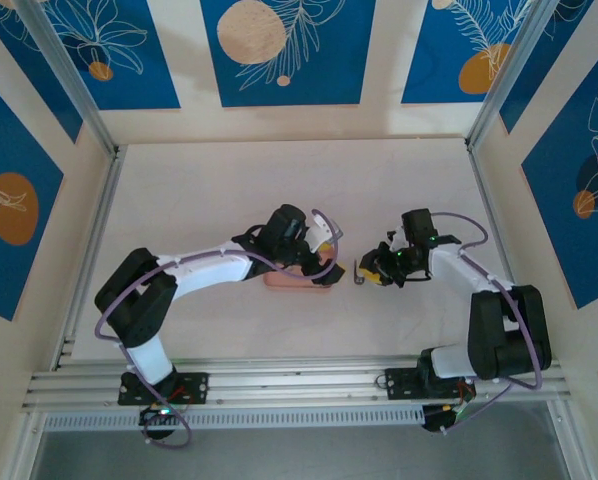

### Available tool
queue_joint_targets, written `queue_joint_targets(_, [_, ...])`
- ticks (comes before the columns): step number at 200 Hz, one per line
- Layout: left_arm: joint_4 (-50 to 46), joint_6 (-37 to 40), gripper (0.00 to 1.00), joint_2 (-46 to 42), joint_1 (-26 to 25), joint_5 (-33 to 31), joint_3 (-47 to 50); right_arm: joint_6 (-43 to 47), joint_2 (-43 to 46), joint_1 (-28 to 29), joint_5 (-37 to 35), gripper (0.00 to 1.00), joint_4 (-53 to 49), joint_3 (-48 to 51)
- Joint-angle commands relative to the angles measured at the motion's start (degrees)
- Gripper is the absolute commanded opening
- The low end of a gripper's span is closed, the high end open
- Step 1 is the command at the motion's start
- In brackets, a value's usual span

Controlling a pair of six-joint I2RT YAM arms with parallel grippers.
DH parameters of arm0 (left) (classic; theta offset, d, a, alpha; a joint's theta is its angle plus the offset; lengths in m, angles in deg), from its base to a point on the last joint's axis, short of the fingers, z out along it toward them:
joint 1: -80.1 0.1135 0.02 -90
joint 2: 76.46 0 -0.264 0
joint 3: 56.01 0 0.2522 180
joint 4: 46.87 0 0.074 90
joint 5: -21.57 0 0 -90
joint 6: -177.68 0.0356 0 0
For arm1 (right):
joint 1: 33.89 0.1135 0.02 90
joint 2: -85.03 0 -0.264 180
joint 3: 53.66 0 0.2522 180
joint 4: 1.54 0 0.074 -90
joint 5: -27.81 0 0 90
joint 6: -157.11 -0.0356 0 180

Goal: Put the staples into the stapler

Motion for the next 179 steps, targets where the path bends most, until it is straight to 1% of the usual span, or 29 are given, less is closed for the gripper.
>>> queue_joint_targets(1, [2.45,-0.80,0.87,-1.54,0.72,-0.11,0.68,-0.65,-2.16,0.05,-0.33,0.26,0.99,-0.28])
queue_joint_targets(28, [3.57,-1.21,0.87,-1.25,0.92,0.45,1.44,-0.88,-5.49,-0.04,-1.57,0.24,2.16,1.24])
queue_joint_targets(44, [3.58,-1.22,0.87,-1.07,0.98,0.45,1.45,-1.34,-7.59,-0.01,-2.43,0.20,2.58,2.47])
queue_joint_targets(58, [3.53,-1.05,0.87,-0.91,0.98,0.34,1.38,-2.14,-8.89,0.27,-1.25,0.18,3.89,3.04])
queue_joint_targets(104, [2.38,0.08,0.87,-1.10,0.92,-0.17,0.80,-2.86,-10.35,2.59,-4.78,0.17,0.19,0.22])
queue_joint_targets(141, [1.47,0.54,0.87,-1.11,1.03,-0.74,-0.04,-1.38,-5.74,2.75,-5.47,0.23,-3.93,-3.49])
queue_joint_targets(179, [0.82,-0.96,0.88,0.03,1.51,-0.71,-2.58,-0.13,-1.94,2.42,-5.54,0.29,-7.92,-7.44])
